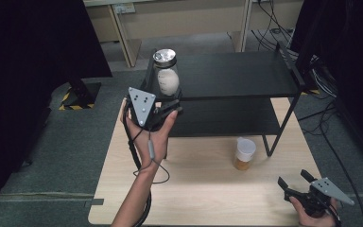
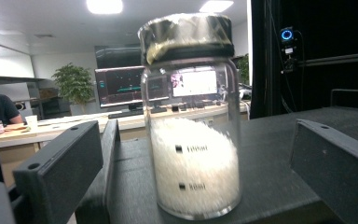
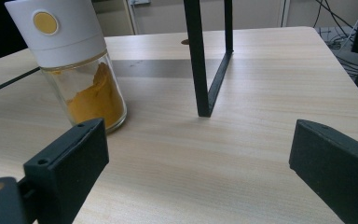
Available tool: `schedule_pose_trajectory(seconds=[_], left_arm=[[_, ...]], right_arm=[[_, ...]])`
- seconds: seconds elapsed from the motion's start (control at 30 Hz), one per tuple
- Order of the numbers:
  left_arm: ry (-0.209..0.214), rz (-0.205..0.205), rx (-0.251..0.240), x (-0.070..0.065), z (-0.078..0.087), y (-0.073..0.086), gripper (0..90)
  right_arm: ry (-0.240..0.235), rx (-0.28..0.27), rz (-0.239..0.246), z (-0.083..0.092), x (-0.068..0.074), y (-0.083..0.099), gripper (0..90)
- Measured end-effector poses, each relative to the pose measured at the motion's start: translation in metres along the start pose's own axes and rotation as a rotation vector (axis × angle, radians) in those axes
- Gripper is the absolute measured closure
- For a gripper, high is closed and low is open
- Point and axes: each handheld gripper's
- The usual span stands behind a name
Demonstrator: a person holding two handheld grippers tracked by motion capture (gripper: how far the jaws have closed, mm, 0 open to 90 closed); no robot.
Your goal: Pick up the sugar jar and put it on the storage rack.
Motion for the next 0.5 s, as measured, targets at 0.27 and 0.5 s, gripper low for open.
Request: schedule_pose_trajectory(seconds=[0.27, 0.5], left_arm=[[0.013, 0.004, -0.030, 0.000, 0.018, 0.011, 2.5], [0.022, 0.016, -0.021, 0.002, 0.027, 0.016, 2.4]], right_arm=[[0.000, 0.000, -0.001, 0.000, 0.000, 0.000, 4.9], [0.000, 0.001, 0.000, 0.000, 0.000, 0.000, 4.9]])
Point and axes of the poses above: each handheld gripper's, and its own axes: z roughly backward along the jaws, y roughly out of its underside, x roughly to its left, and after that the axes turned 11 degrees about -y, right-handed
